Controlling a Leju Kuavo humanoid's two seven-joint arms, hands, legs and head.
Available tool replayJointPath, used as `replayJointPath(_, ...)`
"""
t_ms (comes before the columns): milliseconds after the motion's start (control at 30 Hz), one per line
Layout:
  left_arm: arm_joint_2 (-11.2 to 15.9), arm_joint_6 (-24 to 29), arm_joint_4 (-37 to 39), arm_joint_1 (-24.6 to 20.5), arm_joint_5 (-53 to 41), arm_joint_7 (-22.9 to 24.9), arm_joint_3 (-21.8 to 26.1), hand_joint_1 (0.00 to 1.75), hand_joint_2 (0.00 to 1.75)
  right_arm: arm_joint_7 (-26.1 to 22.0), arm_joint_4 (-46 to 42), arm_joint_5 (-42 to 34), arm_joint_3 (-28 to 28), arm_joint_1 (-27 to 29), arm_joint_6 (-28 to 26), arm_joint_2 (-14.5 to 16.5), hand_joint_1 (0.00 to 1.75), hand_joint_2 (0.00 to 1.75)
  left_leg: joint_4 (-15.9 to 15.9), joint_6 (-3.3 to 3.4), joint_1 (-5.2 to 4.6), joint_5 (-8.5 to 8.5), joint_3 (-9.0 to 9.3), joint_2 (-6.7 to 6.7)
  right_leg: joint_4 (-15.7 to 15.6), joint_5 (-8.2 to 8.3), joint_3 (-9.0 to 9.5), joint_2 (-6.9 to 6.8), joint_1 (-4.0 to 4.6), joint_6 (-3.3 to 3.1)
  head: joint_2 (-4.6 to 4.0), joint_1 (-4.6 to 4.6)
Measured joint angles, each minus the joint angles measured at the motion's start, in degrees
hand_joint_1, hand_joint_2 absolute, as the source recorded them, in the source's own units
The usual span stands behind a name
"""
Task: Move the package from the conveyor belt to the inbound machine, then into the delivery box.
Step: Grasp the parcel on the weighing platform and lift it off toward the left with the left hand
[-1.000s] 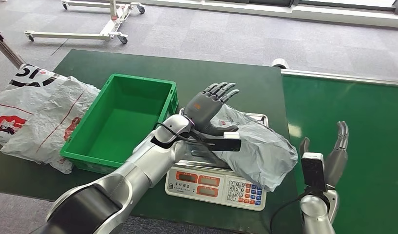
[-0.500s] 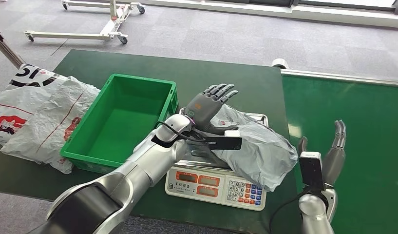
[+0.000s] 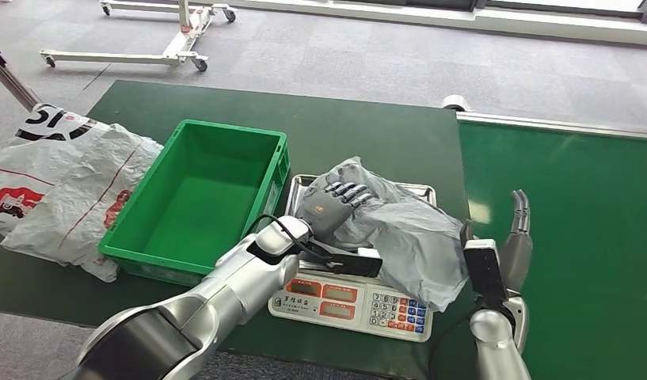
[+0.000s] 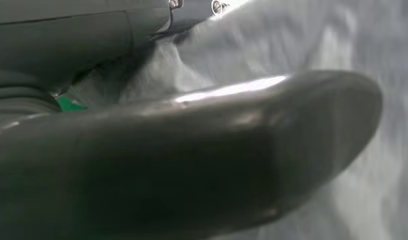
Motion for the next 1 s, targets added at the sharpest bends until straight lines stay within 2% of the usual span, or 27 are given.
replayJointPath(333,2.1,1.25,1.34,2.08,-0.31,1.67,-0.54,0.0,0.0,-1.75,8.8,-0.73,3.13,-5.51,0.8,2.26,0.0,1.75,-0.01,-0.06,0.01,0.05,0.05,-0.01,0.06,0.0,0.01,0.0,0.01,-0.01,0.0,-0.01)
replayJointPath(467,2.62,1.12,1.53,2.33,-0.38,2.21,-0.56,0.0,1.75,-2.01,10.94,-1.33,3.66,-6.7,0.9,2.62,0.0,1.75,-0.01,-0.08,0.01,0.07,0.07,0.0,0.06,0.01,0.03,0.01,0.01,-0.02,0.0,-0.01)
replayJointPath(500,2.72,1.09,1.55,2.42,-0.44,2.36,-0.58,0.0,1.75,-2.09,11.36,-1.57,3.77,-6.88,0.91,2.68,0.0,1.75,-0.01,-0.08,0.01,0.07,0.08,0.0,0.06,0.01,0.04,0.01,0.01,-0.02,0.0,-0.01)
replayJointPath(533,2.82,1.07,1.56,2.51,-0.51,2.56,-0.61,0.09,1.75,-2.22,11.75,-1.86,3.87,-7.02,0.91,2.75,0.0,1.75,-0.01,-0.08,0.02,0.07,0.09,0.0,0.06,0.01,0.05,0.01,0.01,-0.02,0.0,-0.01)
replayJointPath(567,2.91,1.08,1.57,2.6,-0.55,2.81,-0.62,0.46,1.75,-2.34,12.08,-2.15,3.93,-7.13,0.9,2.81,0.0,1.75,-0.01,-0.08,0.02,0.07,0.1,0.0,0.06,0.01,0.05,0.01,0.01,-0.02,0.0,-0.01)
replayJointPath(633,3.1,1.06,1.57,2.74,-0.54,3.33,-0.63,1.34,1.75,-2.72,12.67,-2.64,3.97,-7.23,0.88,2.88,0.0,1.75,-0.01,-0.08,0.02,0.07,0.13,0.0,0.06,0.01,0.09,0.01,0.01,-0.03,0.0,-0.01)
replayJointPath(667,3.19,0.99,1.58,2.78,-0.49,3.54,-0.63,1.68,1.75,-2.89,12.93,-2.81,3.97,-7.24,0.87,2.89,0.0,1.75,-0.02,-0.08,0.03,0.08,0.15,0.0,0.06,0.01,0.11,0.0,0.01,-0.03,0.0,-0.01)
replayJointPath(700,3.29,0.87,1.58,2.79,-0.43,3.72,-0.63,1.75,1.75,-3.08,13.2,-3.02,3.99,-7.24,0.86,2.91,0.0,1.75,-0.02,-0.08,0.03,0.08,0.18,0.0,0.06,0.01,0.14,0.0,0.01,-0.03,0.0,0.0)
replayJointPath(1000,3.9,0.67,1.37,1.93,-0.2,4.07,-0.63,1.75,1.75,-3.92,14.5,-3.74,4.16,-7.24,0.83,3.02,0.0,1.75,-0.05,-0.09,0.04,0.08,0.48,0.02,0.06,0.03,0.42,0.01,0.0,-0.06,0.0,-0.01)
